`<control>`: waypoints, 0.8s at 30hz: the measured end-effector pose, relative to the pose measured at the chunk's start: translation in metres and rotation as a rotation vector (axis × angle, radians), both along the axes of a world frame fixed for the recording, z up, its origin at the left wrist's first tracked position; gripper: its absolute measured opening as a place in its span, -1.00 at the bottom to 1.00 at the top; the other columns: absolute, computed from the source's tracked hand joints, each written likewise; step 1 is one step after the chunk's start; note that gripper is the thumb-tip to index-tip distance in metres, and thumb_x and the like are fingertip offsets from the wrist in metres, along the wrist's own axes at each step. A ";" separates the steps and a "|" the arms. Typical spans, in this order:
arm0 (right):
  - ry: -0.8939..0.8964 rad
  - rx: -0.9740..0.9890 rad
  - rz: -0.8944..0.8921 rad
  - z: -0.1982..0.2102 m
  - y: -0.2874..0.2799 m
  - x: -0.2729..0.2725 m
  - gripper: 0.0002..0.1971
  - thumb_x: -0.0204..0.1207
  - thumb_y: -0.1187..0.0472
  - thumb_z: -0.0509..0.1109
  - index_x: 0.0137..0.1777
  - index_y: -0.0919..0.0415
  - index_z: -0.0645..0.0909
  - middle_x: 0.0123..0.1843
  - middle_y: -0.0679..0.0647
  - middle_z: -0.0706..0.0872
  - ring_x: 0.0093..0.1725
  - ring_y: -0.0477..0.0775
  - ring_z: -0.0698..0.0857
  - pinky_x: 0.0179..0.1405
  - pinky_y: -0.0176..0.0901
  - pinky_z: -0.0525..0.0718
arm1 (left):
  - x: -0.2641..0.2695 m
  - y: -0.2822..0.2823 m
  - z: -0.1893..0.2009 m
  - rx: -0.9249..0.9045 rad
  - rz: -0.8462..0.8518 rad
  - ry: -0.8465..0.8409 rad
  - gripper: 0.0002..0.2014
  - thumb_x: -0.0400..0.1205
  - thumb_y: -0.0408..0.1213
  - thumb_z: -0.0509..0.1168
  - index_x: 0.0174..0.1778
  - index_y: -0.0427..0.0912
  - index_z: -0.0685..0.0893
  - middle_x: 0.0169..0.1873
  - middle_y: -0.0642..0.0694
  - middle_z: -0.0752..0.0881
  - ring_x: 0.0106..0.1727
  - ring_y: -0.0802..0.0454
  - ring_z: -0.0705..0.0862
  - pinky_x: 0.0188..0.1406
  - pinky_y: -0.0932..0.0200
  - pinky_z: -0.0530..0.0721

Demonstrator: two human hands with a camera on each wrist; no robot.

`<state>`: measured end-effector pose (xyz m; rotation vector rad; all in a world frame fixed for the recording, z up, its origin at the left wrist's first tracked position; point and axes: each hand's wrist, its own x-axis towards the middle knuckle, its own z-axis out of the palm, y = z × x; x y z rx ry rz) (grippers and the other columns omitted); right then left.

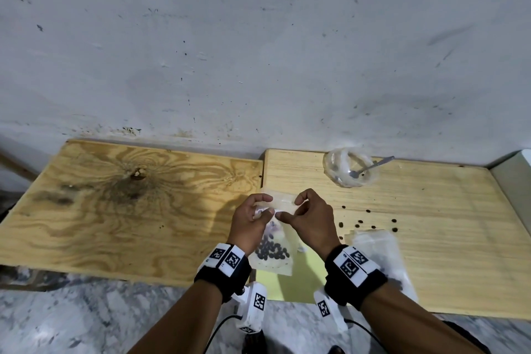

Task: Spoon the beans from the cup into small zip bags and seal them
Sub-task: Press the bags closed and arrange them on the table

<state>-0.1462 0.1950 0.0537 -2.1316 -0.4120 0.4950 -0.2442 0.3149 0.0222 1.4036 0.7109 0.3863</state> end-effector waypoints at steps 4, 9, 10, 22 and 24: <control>-0.060 0.059 -0.078 -0.004 -0.003 -0.001 -0.46 0.17 -0.09 0.74 -0.15 0.03 0.42 -0.21 -0.07 0.56 -0.24 -0.06 0.53 -0.27 -0.21 0.49 | 0.001 0.005 0.003 -0.010 0.015 -0.016 -0.77 0.58 -0.49 0.39 -0.07 -0.02 0.73 -0.05 0.07 0.77 0.08 0.09 0.71 0.00 0.32 0.64; 0.008 0.089 -0.124 -0.008 -0.008 0.004 -0.42 0.16 -0.07 0.76 -0.09 0.18 0.46 -0.12 0.09 0.66 -0.09 0.07 0.65 -0.17 -0.24 0.53 | 0.003 0.005 0.007 -0.056 -0.055 -0.038 -0.70 0.55 -0.50 0.42 0.11 -0.06 0.71 0.07 -0.13 0.76 0.02 0.01 0.71 0.04 0.09 0.73; 0.012 0.098 -0.121 -0.008 -0.010 0.005 -0.42 0.18 -0.06 0.76 -0.08 0.19 0.46 -0.11 0.07 0.65 -0.08 0.04 0.64 -0.18 -0.34 0.50 | 0.003 0.004 0.007 -0.065 -0.062 -0.043 -0.66 0.53 -0.51 0.44 0.13 -0.04 0.71 0.10 -0.17 0.75 0.01 -0.01 0.72 -0.01 0.10 0.74; 0.240 0.198 0.072 -0.009 -0.106 0.065 -0.72 0.37 0.08 0.68 -0.15 0.11 0.61 -0.21 0.06 0.69 -0.27 -0.09 0.66 -0.32 -0.32 0.55 | 0.071 -0.068 0.009 0.008 0.019 0.019 -0.64 0.54 -0.52 0.41 0.21 -0.09 0.68 0.14 -0.12 0.76 0.09 0.01 0.75 -0.16 0.43 0.66; 0.398 0.155 0.127 -0.007 -0.140 0.083 -0.80 0.40 0.27 0.65 -0.08 0.17 0.68 -0.24 0.12 0.65 -0.49 -0.18 0.55 -0.55 -0.41 0.43 | 0.094 -0.092 0.010 -0.010 0.015 0.032 -0.62 0.54 -0.52 0.40 0.24 -0.11 0.67 0.13 -0.15 0.76 0.06 0.01 0.75 -0.15 0.45 0.64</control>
